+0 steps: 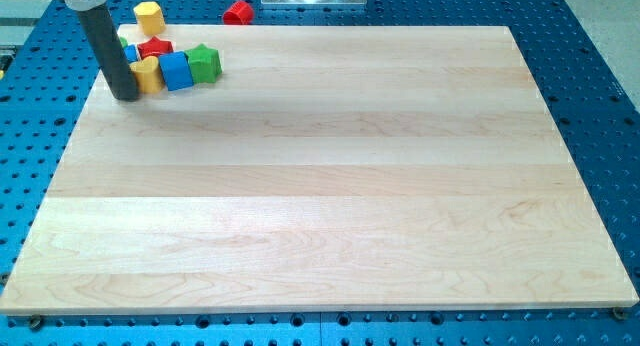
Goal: Move the cube into the red star
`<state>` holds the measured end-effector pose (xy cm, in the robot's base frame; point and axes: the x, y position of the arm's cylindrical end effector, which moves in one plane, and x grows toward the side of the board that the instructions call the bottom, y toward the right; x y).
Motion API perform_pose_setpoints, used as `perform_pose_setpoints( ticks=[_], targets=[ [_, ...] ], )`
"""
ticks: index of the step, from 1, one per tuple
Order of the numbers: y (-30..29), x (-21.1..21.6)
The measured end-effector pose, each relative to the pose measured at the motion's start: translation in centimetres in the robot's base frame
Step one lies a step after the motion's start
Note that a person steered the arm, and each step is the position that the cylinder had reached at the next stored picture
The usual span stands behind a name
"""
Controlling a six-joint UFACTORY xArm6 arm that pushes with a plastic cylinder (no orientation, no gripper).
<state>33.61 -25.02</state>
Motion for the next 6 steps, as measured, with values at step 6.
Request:
perform_pose_setpoints(
  ticks=[6],
  targets=[
    [9.0, -1.1]
  ],
)
